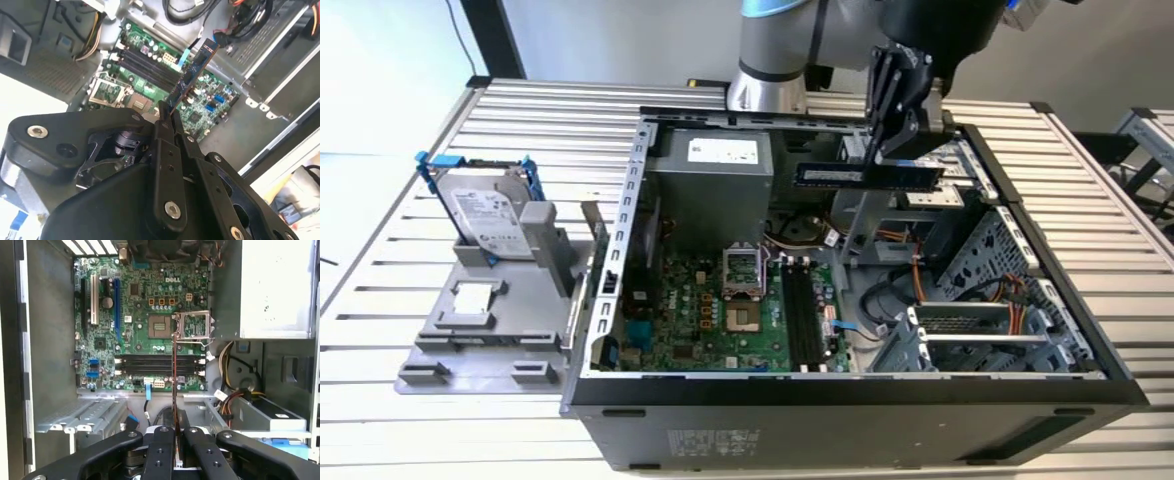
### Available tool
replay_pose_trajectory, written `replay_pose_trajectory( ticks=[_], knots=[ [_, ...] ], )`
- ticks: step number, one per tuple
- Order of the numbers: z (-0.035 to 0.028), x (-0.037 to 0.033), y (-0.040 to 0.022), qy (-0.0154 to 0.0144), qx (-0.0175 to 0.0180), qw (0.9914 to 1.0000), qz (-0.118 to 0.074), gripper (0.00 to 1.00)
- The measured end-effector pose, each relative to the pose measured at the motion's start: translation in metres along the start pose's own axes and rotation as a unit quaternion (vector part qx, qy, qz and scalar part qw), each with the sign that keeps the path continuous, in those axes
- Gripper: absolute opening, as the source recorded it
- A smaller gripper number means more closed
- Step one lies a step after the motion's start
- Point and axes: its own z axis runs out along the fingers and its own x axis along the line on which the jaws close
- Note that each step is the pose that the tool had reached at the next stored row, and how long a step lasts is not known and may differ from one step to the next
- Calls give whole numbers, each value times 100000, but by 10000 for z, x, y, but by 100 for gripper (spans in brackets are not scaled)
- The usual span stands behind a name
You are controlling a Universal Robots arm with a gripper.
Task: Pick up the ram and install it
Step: 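Insert the ram into the slot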
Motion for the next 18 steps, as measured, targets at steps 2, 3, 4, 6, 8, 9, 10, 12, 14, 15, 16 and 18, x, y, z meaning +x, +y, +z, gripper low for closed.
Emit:
replay_pose_trajectory(
  ticks=[2,3,4,6,8,9,10,12,14,15,16,18],
  knots=[
    [-2,-8,-66,6,-1,100000,-44,0],
    [-2,-9,-84,4,4,100000,-233,0],
    [-3,-10,-96,11,11,99999,-453,0],
    [-4,-8,-113,8,29,99995,-1026,0],
    [-3,4,-114,18,36,99994,-1127,0],
    [-2,11,-114,15,36,99994,-1125,0],
    [-1,18,-115,12,35,99995,-987,0],
    [2,28,-115,-6,9,100000,-301,0],
    [4,39,-115,-25,-13,100000,305,0],
    [4,47,-115,-27,-22,99998,557,0],
    [5,55,-116,-30,-26,99998,700,0],
    [6,60,-116,-38,-27,99997,712,0]
  ],
)
